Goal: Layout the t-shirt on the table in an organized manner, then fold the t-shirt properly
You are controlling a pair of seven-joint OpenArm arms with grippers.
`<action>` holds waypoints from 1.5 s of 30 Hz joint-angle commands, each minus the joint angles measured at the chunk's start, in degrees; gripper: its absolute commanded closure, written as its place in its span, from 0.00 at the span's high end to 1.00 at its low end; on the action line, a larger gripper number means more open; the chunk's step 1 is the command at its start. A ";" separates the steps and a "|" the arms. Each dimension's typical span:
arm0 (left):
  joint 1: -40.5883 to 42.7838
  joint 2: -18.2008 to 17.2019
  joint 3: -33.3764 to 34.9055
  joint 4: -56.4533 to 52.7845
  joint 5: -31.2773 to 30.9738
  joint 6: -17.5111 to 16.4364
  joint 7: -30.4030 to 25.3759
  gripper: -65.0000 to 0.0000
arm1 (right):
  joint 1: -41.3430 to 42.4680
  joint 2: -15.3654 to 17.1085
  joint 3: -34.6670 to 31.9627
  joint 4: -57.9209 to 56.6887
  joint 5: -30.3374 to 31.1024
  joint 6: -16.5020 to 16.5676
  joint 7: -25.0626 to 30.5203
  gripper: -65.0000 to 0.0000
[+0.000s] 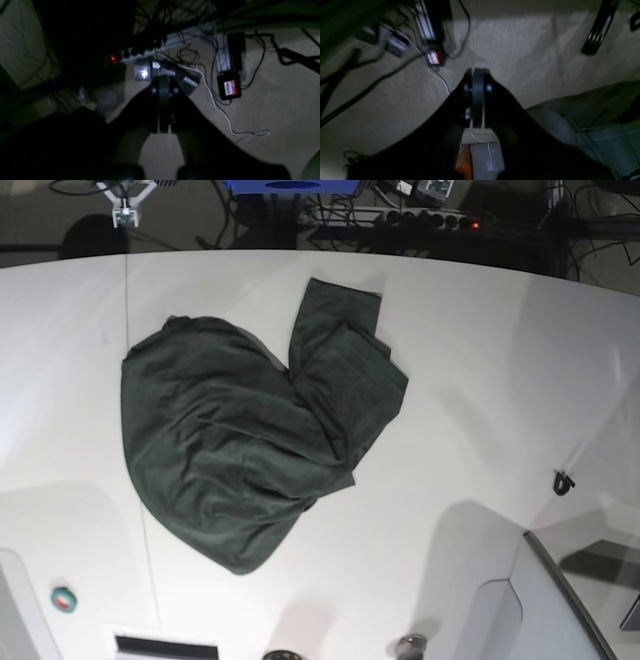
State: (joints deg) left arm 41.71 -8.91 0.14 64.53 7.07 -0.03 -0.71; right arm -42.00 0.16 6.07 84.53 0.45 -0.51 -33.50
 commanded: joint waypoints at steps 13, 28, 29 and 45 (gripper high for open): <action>7.82 -6.87 0.34 44.26 -18.19 0.34 9.19 0.00 | -0.68 -2.93 0.31 30.76 1.00 0.29 -1.27 0.04; -19.78 -3.53 1.48 37.75 -20.83 0.34 28.80 0.14 | 27.36 8.58 0.40 13.36 32.30 0.29 -1.01 0.79; -21.01 -2.83 2.45 35.73 -20.48 0.34 28.71 0.16 | 29.38 9.37 0.40 9.75 33.53 0.29 -1.01 0.79; -27.60 0.69 14.67 12.26 -13.80 0.43 20.09 0.16 | 41.34 12.63 0.22 -13.28 36.78 0.29 2.42 0.79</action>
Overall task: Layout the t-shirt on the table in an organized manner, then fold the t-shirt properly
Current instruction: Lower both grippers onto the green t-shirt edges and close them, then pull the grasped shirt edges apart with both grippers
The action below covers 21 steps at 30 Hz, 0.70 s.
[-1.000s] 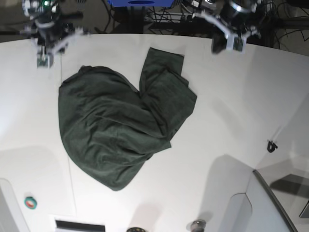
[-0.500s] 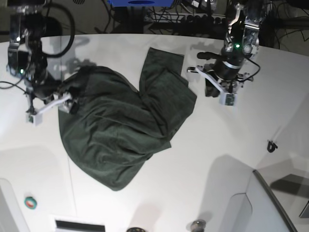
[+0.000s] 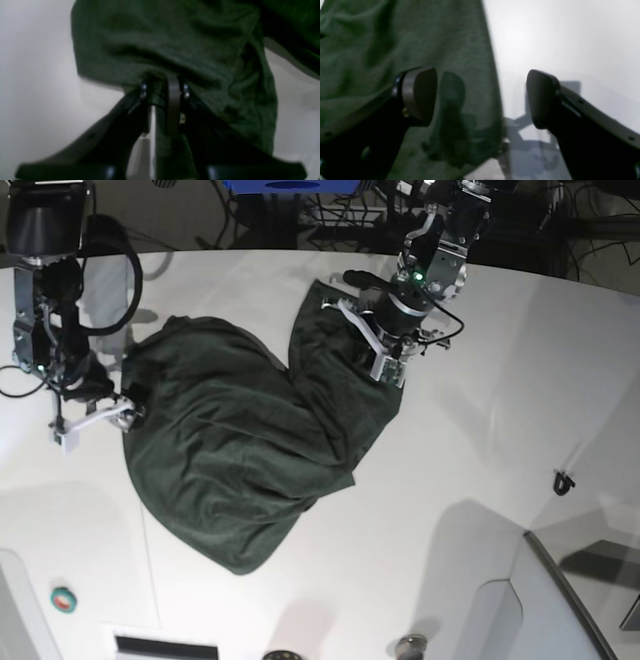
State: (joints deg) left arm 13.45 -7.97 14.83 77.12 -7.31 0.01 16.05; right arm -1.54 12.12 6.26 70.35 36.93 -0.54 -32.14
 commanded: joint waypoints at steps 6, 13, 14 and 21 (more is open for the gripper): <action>0.83 -1.22 -2.57 -0.77 4.01 0.47 3.33 0.00 | 0.71 0.23 -0.24 0.29 0.39 0.32 0.98 0.39; 1.01 -1.57 -12.06 -0.16 4.63 0.30 3.59 0.00 | -1.05 0.85 0.11 3.63 0.39 0.32 0.89 0.01; 0.92 -1.57 -13.03 -0.24 4.63 0.30 3.59 0.00 | -1.58 1.02 0.11 5.04 0.39 0.32 0.89 0.01; 0.57 -2.36 -15.40 1.78 4.63 0.30 3.59 0.00 | -1.14 3.92 0.20 13.92 0.39 -0.04 -3.95 0.00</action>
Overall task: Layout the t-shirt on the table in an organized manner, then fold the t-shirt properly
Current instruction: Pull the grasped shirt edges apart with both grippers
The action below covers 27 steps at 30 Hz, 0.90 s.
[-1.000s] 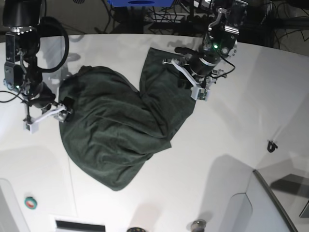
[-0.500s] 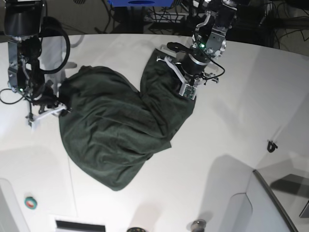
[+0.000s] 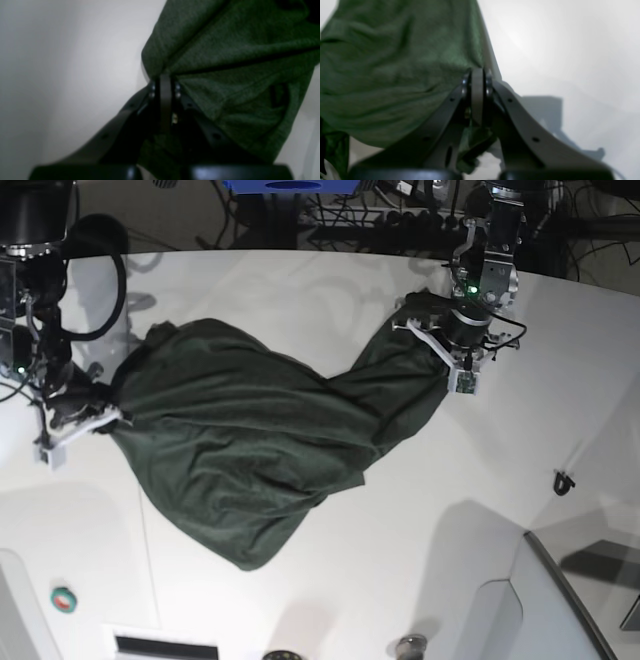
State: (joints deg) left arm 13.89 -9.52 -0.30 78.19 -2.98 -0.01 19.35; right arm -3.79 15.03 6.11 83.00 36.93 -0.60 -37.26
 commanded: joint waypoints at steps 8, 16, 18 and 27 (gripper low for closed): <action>0.57 -3.36 -0.28 6.95 0.30 0.32 0.47 0.00 | 10.78 1.72 0.18 5.75 0.22 -0.06 -7.36 0.00; 0.57 -3.62 -0.28 10.03 0.30 0.32 0.47 0.00 | 25.11 -0.04 -0.17 -15.71 0.13 -0.06 -8.24 0.14; 0.57 -3.62 -0.28 10.82 0.30 0.32 0.47 0.00 | 26.17 0.23 -0.35 -19.49 0.04 0.03 -8.33 0.39; 1.98 -2.83 -5.38 19.52 -0.31 0.32 7.15 0.09 | 9.73 0.84 4.13 -0.94 0.39 0.21 -7.71 0.57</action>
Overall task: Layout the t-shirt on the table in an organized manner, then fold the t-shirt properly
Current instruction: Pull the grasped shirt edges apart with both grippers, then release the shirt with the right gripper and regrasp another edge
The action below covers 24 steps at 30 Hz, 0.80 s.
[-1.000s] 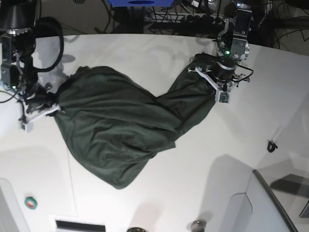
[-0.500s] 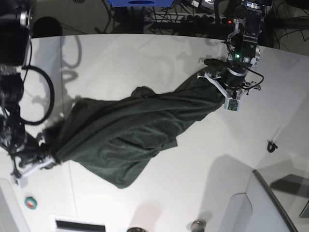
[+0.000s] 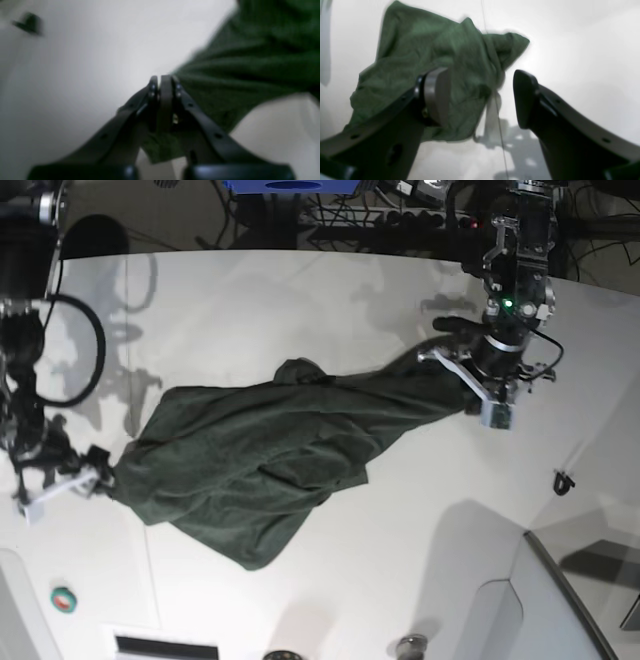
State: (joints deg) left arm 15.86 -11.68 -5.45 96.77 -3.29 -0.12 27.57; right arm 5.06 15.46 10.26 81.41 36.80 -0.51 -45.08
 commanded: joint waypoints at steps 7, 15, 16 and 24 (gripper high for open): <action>1.07 0.30 -2.50 2.53 -0.01 0.43 -0.89 0.15 | -4.58 -5.75 3.06 0.84 0.52 3.90 0.38 0.38; 2.12 0.21 -3.03 0.94 0.08 0.43 -1.15 0.15 | -6.33 -5.93 3.14 4.97 0.70 6.62 -0.15 0.34; 2.21 0.21 -3.03 0.94 0.34 0.43 -1.15 0.15 | -6.86 -5.93 3.14 5.67 1.40 6.62 -0.15 0.34; 2.82 -0.58 -3.03 0.94 0.17 0.43 -1.15 0.15 | -8.18 -5.93 9.83 8.57 7.20 6.36 0.20 0.33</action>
State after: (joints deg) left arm 19.05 -11.88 -8.38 96.68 -3.16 0.05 27.70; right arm -3.79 8.64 19.73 88.82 43.20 5.43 -45.89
